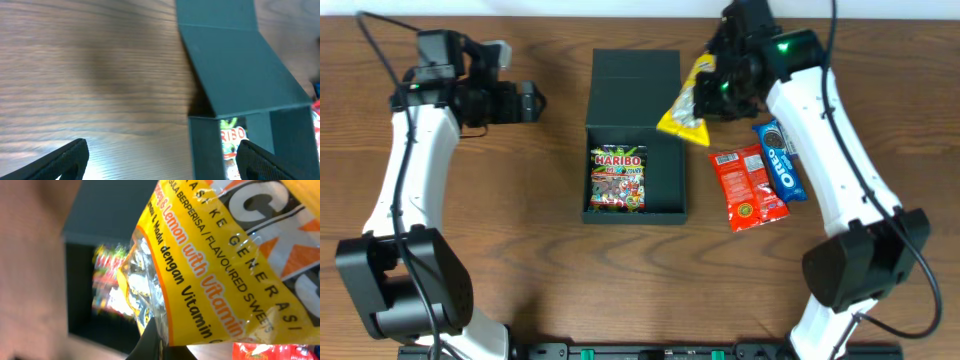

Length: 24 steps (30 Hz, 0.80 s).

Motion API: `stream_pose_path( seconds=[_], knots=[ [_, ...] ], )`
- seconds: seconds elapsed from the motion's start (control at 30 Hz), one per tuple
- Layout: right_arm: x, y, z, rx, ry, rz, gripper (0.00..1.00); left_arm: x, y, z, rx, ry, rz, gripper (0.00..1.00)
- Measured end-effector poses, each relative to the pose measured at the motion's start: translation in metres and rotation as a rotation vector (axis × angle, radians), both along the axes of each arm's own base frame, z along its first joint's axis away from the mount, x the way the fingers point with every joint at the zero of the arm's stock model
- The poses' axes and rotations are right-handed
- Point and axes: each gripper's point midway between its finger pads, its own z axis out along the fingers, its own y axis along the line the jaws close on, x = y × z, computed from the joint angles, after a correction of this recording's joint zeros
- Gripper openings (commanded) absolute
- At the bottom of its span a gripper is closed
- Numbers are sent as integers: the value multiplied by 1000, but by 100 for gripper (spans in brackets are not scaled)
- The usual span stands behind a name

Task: Pack container
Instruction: 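Place the yellow candy bag into the box and release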

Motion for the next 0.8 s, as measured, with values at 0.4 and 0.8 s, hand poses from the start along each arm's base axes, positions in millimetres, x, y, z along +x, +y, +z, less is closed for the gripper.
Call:
stream_pose_path(
  seconds=[0.4, 0.8],
  knots=[
    [-49, 66, -28, 168, 5, 479, 1, -6, 47, -2, -16, 23, 111, 95],
    [-78, 105, -98, 241, 106, 585, 2, -6, 44, -2, -25, 25, 104, 95]
  ],
)
